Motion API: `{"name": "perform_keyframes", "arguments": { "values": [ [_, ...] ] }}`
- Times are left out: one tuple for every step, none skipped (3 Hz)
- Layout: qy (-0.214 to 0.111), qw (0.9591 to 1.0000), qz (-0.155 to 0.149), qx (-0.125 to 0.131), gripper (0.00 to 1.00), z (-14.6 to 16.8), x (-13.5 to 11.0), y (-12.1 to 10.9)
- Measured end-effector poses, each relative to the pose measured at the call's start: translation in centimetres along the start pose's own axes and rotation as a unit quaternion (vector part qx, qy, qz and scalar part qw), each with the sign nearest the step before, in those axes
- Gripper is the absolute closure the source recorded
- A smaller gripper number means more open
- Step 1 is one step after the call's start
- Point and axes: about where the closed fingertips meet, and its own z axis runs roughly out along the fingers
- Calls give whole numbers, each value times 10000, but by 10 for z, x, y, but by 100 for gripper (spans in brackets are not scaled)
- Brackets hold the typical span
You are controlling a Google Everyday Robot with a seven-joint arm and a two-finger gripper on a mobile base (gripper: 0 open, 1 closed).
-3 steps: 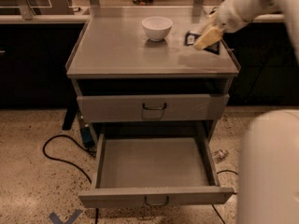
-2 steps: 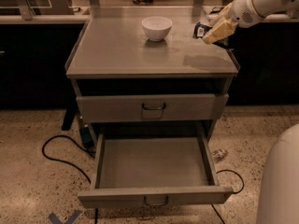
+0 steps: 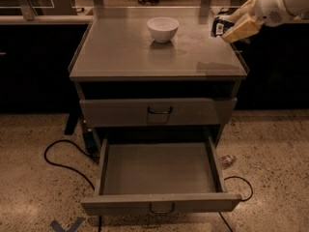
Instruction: Place rxbar blueberry into middle drawer
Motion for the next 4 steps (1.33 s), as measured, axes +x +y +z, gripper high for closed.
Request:
{"name": "perform_keyframes", "arguments": {
  "values": [
    [-154,9952,-604,748,100,-95,-33,39],
    [-152,9955,-594,727,100,-93,-32,39],
    [5,9969,-647,449,100,-80,-13,68],
    [10,9957,-842,397,100,-75,7,114]
  ]
}}
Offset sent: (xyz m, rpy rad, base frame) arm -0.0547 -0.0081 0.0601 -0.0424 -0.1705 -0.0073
